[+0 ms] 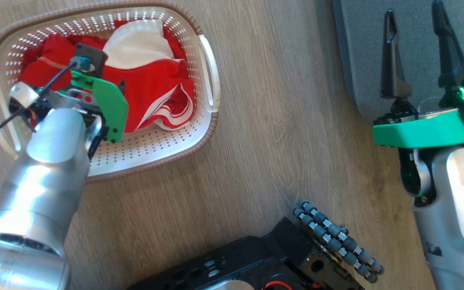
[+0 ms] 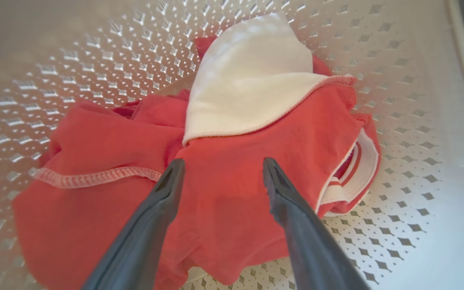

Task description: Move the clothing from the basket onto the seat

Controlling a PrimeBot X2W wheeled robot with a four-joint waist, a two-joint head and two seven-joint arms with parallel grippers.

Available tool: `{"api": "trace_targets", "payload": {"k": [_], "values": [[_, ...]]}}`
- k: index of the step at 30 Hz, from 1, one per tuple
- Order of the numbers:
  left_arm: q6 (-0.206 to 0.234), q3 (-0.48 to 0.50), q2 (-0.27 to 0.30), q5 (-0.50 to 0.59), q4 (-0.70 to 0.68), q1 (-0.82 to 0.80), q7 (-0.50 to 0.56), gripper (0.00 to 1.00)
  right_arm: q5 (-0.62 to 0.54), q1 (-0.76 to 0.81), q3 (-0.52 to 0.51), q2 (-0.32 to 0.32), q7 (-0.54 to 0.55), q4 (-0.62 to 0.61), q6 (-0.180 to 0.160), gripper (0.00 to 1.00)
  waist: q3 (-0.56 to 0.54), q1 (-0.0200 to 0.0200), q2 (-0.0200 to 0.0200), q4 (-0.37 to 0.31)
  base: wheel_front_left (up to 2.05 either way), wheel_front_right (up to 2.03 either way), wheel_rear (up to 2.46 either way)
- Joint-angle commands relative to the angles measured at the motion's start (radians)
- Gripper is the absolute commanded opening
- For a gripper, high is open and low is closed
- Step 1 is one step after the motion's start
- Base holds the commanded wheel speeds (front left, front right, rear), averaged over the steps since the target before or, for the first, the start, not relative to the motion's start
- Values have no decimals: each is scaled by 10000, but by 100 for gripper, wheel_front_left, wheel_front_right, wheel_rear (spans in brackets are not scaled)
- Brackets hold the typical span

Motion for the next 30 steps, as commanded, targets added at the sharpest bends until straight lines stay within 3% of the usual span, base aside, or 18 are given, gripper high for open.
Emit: {"api": "trace_targets", "payload": {"k": [1, 26, 30], "values": [[32, 182, 268, -68, -73, -55, -79, 100, -35, 440, 93, 0, -47, -315, 69, 100, 65, -1, 0, -50, 0, 0, 0], [51, -333, 352, -101, 601, -767, -321, 100, 31, 484, -68, 252, -47, -467, 69, 100, 813, -1, 0, -114, 0, 0, 0], [53, -392, 349, -129, 640, -832, -395, 93, -62, 550, -99, 250, -47, -524, 69, 100, 839, -1, 0, -19, 0, 0, 0]]}}
